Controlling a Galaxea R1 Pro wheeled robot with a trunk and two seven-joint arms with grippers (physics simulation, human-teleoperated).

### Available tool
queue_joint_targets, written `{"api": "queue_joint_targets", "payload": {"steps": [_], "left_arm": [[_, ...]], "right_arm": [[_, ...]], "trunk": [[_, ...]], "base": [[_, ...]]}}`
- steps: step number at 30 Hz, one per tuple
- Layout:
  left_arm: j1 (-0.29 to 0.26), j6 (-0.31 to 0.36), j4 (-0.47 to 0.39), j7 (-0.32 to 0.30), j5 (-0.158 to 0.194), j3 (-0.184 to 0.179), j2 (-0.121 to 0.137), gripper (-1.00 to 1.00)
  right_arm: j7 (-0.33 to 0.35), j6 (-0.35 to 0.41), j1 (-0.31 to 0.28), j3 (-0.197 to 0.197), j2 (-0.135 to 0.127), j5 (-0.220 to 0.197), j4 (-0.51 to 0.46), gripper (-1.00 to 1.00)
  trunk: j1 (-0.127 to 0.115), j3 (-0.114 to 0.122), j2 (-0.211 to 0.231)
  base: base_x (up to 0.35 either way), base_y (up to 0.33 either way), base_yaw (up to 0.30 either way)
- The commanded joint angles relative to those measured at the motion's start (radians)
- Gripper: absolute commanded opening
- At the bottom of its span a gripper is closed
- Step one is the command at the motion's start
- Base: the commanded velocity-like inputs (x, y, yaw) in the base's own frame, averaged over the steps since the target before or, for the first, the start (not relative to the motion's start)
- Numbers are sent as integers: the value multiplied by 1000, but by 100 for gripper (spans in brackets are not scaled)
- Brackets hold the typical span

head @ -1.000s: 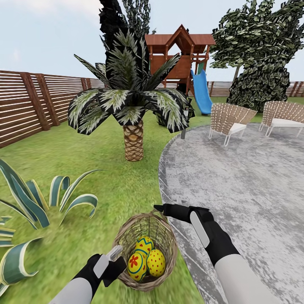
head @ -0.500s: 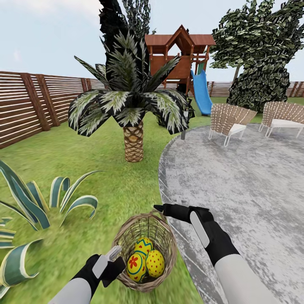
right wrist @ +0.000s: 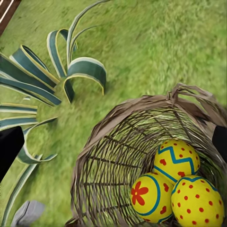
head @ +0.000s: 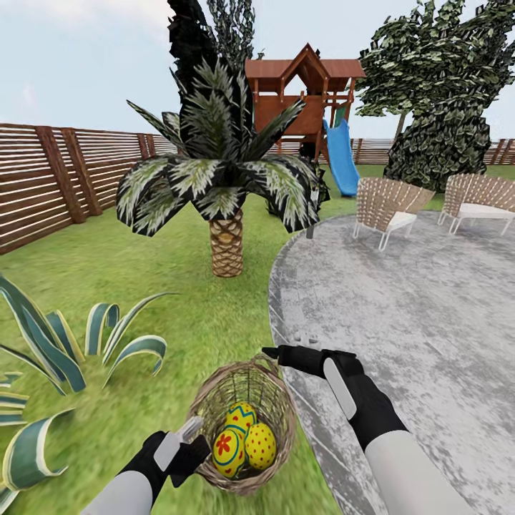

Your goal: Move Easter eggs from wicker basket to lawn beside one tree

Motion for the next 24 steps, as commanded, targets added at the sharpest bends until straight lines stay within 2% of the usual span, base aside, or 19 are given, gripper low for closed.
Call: {"api": "queue_joint_targets", "payload": {"steps": [1, 6, 8, 10, 12, 13, 14, 18, 20, 22, 24], "left_arm": [[-1, 6, -3, 6, 14, 4, -1, -100], [-3, 22, -9, 9, 7, -1, 4, -100], [-4, 60, -13, 10, 6, -5, 30, -100], [-5, 90, -16, 11, 5, -7, 53, -100], [-7, 110, -17, 11, 4, -19, 72, -100], [-8, 124, -18, 10, 3, -40, 86, -100], [-9, 132, -18, 10, 3, -59, 93, -100], [-11, 144, -19, 10, 2, -123, 101, -100], [-12, 145, -40, 10, 1, -189, 104, -100], [-12, 143, -58, 7, 1, -275, 106, -100], [-12, 139, -63, 6, 1, -330, 107, -100]], "right_arm": [[1, 5, -1, -1, 0, 0, 0, 100], [3, 5, -1, -3, -2, 0, 0, 100], [4, 7, -1, -7, -3, -1, -2, 100], [21, 7, -1, -38, -6, -1, -2, 100], [92, 6, -1, -83, -33, -1, -1, 100], [146, 5, -1, -105, -53, -1, 2, 100], [175, 4, 0, -117, -63, -1, 3, 100], [208, 3, 1, -163, -73, -3, 10, 100], [211, 2, 1, -193, -73, -3, 19, 100], [210, 1, 1, -203, -73, -2, 22, 100], [209, -1, 1, -204, -72, -1, 23, 100]], "trunk": [[-4, 2, 7], [-23, 18, 42], [-31, 24, 56], [-39, 30, 70], [-46, 37, 84], [-50, 40, 91], [-54, 43, 98], [-69, 56, 126], [-77, 62, 140], [-85, 68, 154], [-92, 74, 168]], "base": [[0, 0, 0], [0, 0, 0], [0, 0, 0], [0, 0, 0], [0, 0, 0], [0, 0, 0], [0, 0, 0], [0, 0, 0], [0, 0, 0], [0, 0, 0], [0, 0, 0]]}}
